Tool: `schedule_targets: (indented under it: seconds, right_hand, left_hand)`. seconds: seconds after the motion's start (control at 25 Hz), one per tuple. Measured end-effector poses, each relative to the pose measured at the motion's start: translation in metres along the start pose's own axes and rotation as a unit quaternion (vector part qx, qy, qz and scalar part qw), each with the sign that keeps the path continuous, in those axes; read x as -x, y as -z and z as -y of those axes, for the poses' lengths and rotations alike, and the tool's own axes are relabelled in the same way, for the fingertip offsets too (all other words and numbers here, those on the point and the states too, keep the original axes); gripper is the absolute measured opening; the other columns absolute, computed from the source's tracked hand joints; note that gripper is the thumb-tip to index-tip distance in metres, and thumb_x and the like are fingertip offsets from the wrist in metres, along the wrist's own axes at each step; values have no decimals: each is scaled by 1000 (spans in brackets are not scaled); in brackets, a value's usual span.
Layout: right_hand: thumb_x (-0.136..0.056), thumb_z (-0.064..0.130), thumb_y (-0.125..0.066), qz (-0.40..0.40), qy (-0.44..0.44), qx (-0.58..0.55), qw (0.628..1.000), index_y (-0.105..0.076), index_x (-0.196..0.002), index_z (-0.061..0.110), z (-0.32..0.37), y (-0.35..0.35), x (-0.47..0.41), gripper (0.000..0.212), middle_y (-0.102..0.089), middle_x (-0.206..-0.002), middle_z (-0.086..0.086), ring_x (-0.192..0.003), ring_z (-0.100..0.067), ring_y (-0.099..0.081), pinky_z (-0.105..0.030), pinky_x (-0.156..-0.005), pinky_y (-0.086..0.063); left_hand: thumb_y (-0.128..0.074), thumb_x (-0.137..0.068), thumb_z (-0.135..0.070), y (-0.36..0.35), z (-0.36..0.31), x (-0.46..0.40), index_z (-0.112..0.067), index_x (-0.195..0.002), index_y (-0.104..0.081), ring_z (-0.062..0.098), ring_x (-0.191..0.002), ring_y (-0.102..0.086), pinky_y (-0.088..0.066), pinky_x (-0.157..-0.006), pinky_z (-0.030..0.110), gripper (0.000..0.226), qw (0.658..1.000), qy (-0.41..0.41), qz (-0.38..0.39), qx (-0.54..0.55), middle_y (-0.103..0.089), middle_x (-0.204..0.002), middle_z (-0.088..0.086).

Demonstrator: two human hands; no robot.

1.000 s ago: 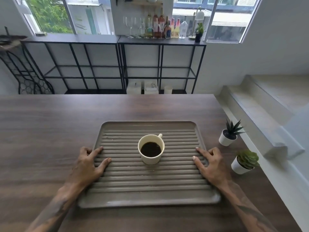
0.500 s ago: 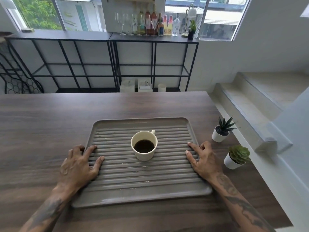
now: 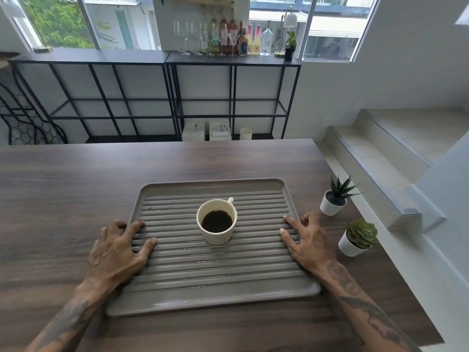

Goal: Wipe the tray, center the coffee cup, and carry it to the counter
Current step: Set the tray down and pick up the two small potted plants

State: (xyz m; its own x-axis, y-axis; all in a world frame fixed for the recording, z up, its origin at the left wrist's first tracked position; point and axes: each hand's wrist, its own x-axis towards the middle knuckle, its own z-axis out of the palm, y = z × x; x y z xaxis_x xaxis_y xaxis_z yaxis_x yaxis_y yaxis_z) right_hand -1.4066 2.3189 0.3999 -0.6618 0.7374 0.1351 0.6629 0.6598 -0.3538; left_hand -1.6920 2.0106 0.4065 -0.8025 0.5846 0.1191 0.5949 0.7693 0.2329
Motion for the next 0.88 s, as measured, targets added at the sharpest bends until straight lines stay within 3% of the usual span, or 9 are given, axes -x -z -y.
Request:
schedule_targets:
  seconds: [0.16, 0.28, 0.36, 0.48, 0.64, 0.72, 0.8, 0.88]
  right_hand:
    - [-91, 56, -50, -90, 49, 4, 995, -46, -140, 30, 19, 48, -17, 57, -41, -131, -7, -105, -20, -56, -34, -78, -58]
    - [-92, 56, -46, -172, 74, -26, 982, -43, -143, 24, 33, 101, -39, 61, -42, -145, -7, -126, -24, -48, -41, -97, -49]
    - [-92, 54, -46, -186, 66, -46, 979, -42, -145, 19, 36, 127, -48, 64, -42, -149, -8, -134, -25, -44, -42, -106, -42]
    - [-94, 45, -53, -178, 45, -78, 980, -46, -142, 15, 24, 147, -43, 57, -47, -147, -8, -134, -24, -45, -29, -105, -34]
    - [-91, 39, -60, -201, -38, -171, 964, -60, -128, 15, -28, 145, -4, 44, -61, -130, -6, -117, -22, -59, -24, -93, -42]
    - [-85, 51, -62, -169, -110, -221, 954, -53, -135, 22, -56, 132, 18, 59, -58, -133, -3, -118, -18, -57, -29, -96, -46]
    - [-71, 70, -62, -109, -156, -268, 945, -38, -145, 30, -75, 120, 35, 88, -50, -142, 1, -127, -16, -51, -30, -100, -42]
    - [-59, 76, -68, -41, -175, -285, 942, -21, -149, 37, -82, 111, 45, 109, -39, -151, 3, -136, -16, -41, -33, -107, -38]
  left_hand:
    - [-50, -79, -62, 49, -35, -38, -15, -130, -57, 41, -116, -53, -47, -95, 53, 69, 992, -57, -49, 98, -52, -124, 21]
    - [-55, -86, -52, 95, -93, -77, -15, -138, -49, 33, -133, -44, -40, -106, 49, 64, 970, -133, -94, 183, -46, -144, 17]
    - [-56, -91, -49, 112, -138, -95, -16, -143, -45, 29, -140, -37, -33, -109, 44, 62, 954, -161, -108, 229, -40, -151, 13]
    - [-57, -92, -49, 108, -202, -109, -19, -143, -44, 25, -133, -42, -37, -107, 42, 60, 943, -188, -53, 269, -43, -148, 10]
    - [-68, -86, -37, 67, -281, -112, -15, -133, -55, 19, -114, -57, -47, -101, 41, 53, 927, -240, 61, 283, -62, -125, 6]
    - [-72, -83, -35, 39, -320, -106, -15, -134, -53, 19, -117, -56, -47, -102, 39, 58, 916, -258, 151, 267, -60, -128, 6]
    - [-76, -79, -34, 9, -354, -96, -13, -140, -46, 22, -126, -50, -43, -107, 40, 71, 901, -266, 231, 252, -52, -138, 9]
    - [-80, -73, -36, -19, -379, -86, -12, -145, -38, 24, -133, -44, -38, -111, 39, 87, 896, -265, 270, 232, -45, -146, 11]
